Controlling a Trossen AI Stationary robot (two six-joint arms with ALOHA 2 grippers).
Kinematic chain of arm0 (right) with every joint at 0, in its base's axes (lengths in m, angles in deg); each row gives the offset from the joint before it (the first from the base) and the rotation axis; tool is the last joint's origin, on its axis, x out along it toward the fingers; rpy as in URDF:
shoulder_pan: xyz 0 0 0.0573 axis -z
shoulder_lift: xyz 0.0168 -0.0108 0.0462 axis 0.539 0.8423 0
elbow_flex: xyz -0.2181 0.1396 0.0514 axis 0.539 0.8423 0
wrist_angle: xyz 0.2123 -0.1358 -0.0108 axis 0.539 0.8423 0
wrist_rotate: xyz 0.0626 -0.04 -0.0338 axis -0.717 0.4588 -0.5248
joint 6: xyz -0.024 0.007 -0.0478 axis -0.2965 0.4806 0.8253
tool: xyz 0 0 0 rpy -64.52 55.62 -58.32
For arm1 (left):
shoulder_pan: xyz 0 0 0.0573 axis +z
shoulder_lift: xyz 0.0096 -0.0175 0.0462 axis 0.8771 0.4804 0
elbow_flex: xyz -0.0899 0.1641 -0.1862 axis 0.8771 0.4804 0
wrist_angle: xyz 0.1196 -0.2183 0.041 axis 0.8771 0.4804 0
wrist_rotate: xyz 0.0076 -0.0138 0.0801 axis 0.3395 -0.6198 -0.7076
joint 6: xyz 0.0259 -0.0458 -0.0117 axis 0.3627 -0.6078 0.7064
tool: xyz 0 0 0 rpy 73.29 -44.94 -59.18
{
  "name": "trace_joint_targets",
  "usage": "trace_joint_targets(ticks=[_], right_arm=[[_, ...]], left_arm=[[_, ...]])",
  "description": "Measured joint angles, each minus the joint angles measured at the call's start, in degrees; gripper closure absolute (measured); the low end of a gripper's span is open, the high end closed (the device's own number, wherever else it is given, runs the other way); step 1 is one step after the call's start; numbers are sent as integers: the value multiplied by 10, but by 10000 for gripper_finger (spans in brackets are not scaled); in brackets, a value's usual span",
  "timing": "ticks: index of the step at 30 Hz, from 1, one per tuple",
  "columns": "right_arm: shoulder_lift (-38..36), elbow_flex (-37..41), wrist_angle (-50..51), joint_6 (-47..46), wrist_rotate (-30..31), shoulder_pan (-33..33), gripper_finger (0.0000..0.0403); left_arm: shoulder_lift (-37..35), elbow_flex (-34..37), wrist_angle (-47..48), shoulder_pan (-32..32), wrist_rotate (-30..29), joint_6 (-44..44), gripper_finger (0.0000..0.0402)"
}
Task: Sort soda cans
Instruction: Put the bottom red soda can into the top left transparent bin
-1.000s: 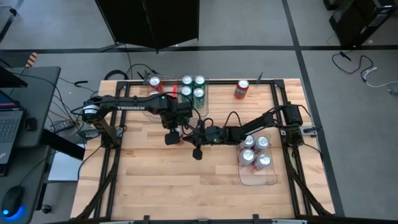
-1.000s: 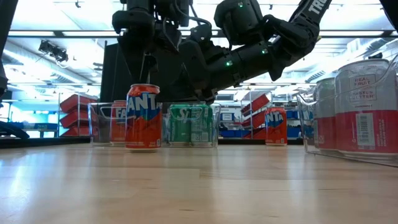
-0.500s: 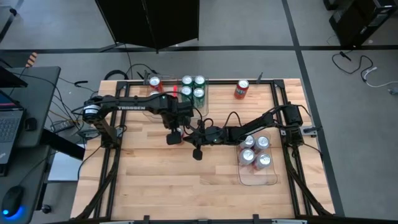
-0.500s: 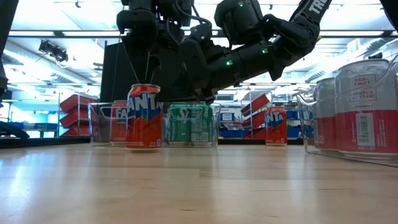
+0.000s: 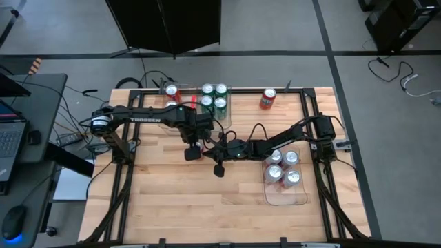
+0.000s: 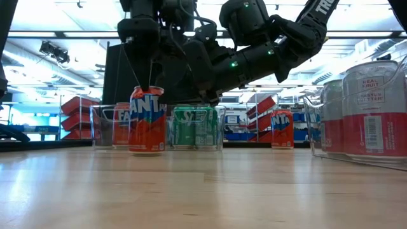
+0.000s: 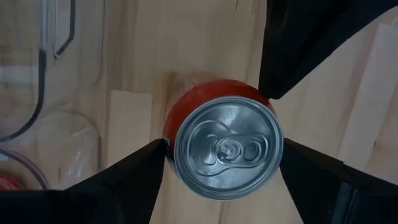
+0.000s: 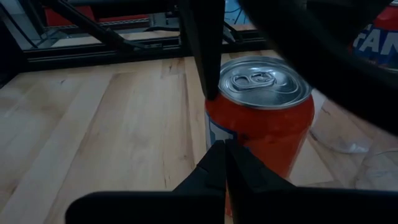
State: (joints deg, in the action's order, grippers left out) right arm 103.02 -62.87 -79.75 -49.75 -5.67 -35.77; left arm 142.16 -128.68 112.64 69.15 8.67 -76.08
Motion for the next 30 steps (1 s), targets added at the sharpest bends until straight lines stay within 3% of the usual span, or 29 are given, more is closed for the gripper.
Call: trace_joint_targets(ticks=[15, 20, 23, 30], right_arm=[[0, 0, 2, 3, 0, 1, 402], [0, 0, 2, 4, 0, 1, 402], [0, 0, 2, 4, 1, -2, 402], [-5, 0, 13, 4, -2, -3, 402]], left_arm=[[-3, 53, -80, 0, 16, 9, 96], [-3, 54, -85, 0, 7, 9, 121], [-1, 42, -69, 0, 3, 9, 149], [7, -25, -6, 0, -37, 9, 151]])
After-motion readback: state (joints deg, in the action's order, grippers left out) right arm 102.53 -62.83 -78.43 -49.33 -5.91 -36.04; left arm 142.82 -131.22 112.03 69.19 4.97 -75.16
